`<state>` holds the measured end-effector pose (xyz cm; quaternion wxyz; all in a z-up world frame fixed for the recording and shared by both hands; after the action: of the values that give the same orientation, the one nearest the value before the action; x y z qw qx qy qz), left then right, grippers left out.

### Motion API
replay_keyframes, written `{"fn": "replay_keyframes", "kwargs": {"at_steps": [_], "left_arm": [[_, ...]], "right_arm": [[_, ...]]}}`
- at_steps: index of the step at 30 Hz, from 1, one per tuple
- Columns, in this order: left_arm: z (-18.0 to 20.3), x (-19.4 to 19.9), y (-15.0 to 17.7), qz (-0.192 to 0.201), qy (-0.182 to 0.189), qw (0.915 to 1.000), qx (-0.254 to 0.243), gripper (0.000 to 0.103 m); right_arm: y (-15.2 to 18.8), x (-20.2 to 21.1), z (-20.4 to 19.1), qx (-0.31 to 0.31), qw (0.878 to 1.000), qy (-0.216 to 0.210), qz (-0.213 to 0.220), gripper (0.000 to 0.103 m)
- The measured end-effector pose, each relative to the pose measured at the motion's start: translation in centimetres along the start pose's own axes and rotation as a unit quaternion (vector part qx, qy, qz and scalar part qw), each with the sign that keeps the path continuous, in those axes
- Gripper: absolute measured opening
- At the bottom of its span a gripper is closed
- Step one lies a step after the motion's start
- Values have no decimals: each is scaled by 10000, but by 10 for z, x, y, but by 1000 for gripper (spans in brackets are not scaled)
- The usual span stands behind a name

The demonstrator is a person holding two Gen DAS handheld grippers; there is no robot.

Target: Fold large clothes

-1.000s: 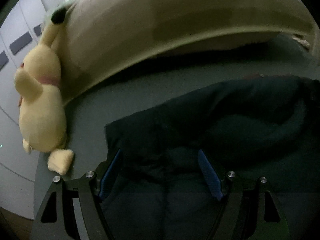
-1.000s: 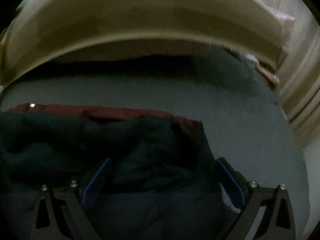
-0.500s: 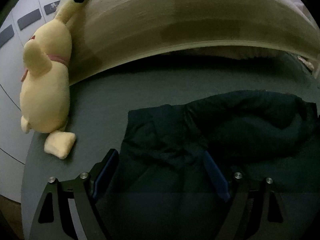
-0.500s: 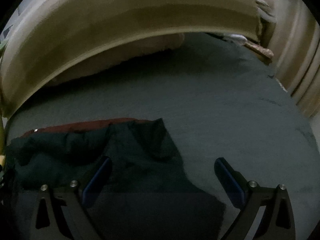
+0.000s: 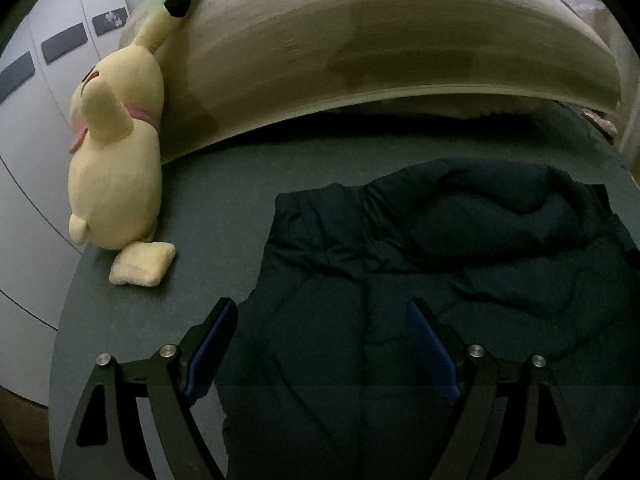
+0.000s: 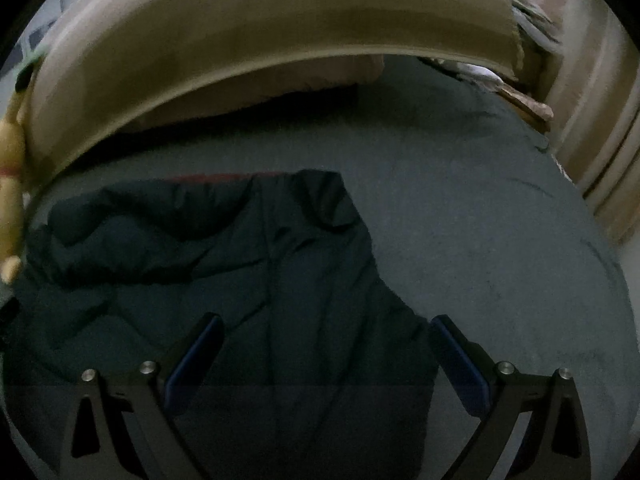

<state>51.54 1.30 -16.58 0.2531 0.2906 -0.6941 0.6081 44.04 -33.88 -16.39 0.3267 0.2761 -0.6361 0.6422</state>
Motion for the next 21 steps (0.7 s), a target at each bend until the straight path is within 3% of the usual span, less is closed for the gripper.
{"fn": "replay_keyframes", "kwargs": {"at_steps": [4,8,10,13,16,21], "left_arm": [[5,-13,27,-291,-61,9995,-135,87],[2,-18,37,-232,39,9997,-60,87],[-10,-9,33,-121,149,9998,110,87],[-42,2,31,100,160,9989,426,87],[-76,11,44,25,477,9937,1013,87],[-91,26,85,-206,952,9851,1415,87]], "right_arm": [[18,-23,-5,316,9989,177,-303,103],[19,-24,4,-99,9994,-78,-326,103],[10,-11,23,-486,9984,-277,-101,103],[6,14,75,-1391,9877,-686,210,103],[21,20,116,-2012,9722,-1180,200,103],[55,32,131,-2544,9463,-1989,147,103]]}}
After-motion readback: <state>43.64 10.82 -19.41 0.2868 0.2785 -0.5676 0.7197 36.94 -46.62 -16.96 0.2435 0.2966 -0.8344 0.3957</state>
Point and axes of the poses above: each gripper's, at about its wrist camera, not at the fingertips, and x roughly against the way its jaws point, z to its right, y to its underside, the point moved 9 cm from there along -x, roughly the way its jaws point, and after that the axes turned 8 degrees about z, right-handed, at the moved point
